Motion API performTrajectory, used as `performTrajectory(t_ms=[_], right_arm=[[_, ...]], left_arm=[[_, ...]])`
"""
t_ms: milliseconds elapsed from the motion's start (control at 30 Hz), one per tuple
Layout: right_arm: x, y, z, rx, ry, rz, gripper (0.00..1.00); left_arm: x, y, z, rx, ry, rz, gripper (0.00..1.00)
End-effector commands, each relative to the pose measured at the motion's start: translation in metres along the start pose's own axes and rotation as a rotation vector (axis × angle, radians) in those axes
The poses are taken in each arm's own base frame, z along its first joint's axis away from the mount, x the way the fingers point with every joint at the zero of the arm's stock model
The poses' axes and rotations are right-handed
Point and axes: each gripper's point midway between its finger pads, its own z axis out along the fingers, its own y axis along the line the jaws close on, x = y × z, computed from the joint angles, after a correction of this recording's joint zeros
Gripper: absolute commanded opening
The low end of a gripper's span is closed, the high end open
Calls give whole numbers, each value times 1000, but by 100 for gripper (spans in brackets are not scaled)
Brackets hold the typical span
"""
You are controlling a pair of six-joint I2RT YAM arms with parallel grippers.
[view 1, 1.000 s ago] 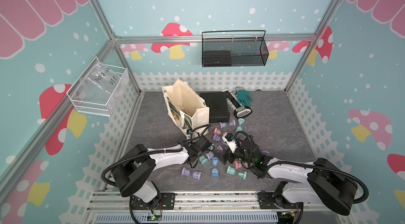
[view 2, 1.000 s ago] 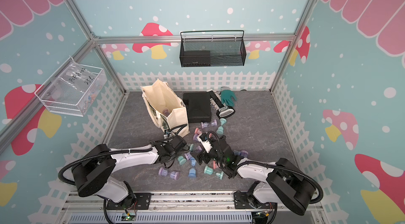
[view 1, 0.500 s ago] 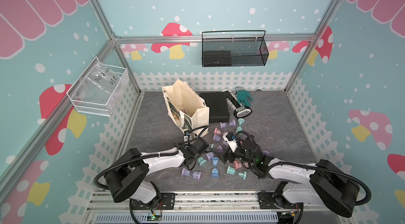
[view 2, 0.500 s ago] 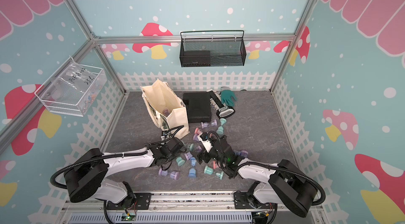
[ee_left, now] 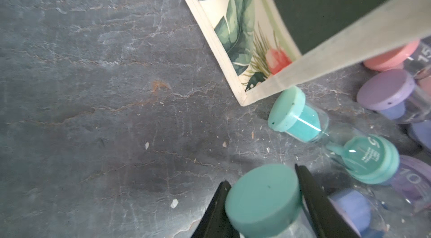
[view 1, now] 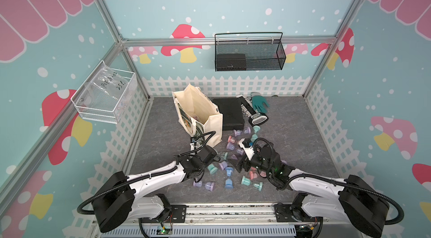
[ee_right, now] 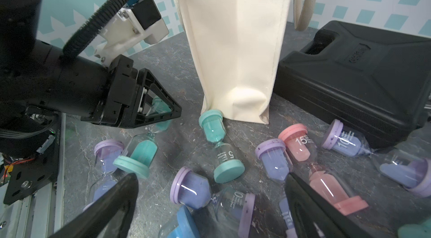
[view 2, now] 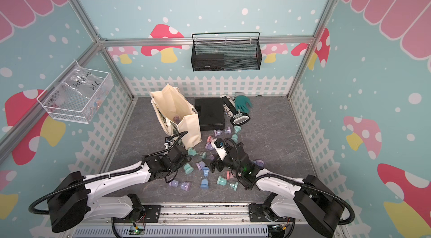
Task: Put the hourglass into the canvas bag
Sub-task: Pick up the hourglass from the center of the board, then place the hourglass in the canvas bag.
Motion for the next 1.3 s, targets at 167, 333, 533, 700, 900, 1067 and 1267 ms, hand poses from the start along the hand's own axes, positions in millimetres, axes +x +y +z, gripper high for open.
performTrajectory(t_ms=[167, 333, 533, 700, 900, 1067, 1267], right_arm=[[-41, 9, -3, -24, -54, -1, 99], [-57, 11, -1, -30, -62, -1, 100], [-82, 18, -1, -59, -92, 1, 100], [-97, 17, 0, -49, -99, 9, 100], [-113, 19, 0, -50, -118, 3, 100], [-127, 21, 1, -59, -125, -5, 100], [-140, 16, 2, -21, -127, 3, 100]], left_arm=[[-40, 0, -48, 12, -121, 113, 36], [-64, -12, -80, 70, -182, 149, 36], [-91, -36, -117, 116, -236, 244, 33], [-109, -56, -140, 147, -277, 310, 33], [-141, -83, -172, 175, -378, 362, 33], [-168, -107, -191, 181, -451, 394, 32], [-195, -133, -198, 181, -509, 395, 31]])
